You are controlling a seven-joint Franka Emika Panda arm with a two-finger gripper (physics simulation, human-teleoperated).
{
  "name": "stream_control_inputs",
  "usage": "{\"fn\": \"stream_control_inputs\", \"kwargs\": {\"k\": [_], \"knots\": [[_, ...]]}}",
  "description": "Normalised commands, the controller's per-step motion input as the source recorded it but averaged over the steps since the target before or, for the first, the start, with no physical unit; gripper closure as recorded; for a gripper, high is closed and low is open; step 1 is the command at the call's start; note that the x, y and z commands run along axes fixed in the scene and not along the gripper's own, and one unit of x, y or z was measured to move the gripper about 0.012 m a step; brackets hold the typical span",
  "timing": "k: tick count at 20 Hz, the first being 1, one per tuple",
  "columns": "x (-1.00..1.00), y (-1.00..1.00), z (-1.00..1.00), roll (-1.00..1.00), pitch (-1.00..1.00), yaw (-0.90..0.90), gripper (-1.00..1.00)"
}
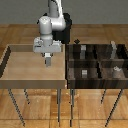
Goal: Place the milk carton into the appropriate compartment.
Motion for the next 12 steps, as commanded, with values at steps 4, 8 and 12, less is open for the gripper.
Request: {"fn": "stream_control_inputs", "kwargs": {"k": [4, 8, 12], "knots": [[0.00, 0.00, 1.00, 0.00, 0.00, 0.00, 1.00], [0.00, 0.08, 1.00, 0.00, 0.00, 0.00, 1.00], [0.00, 0.75, 0.00, 0.00, 0.00, 0.00, 1.00]]}}
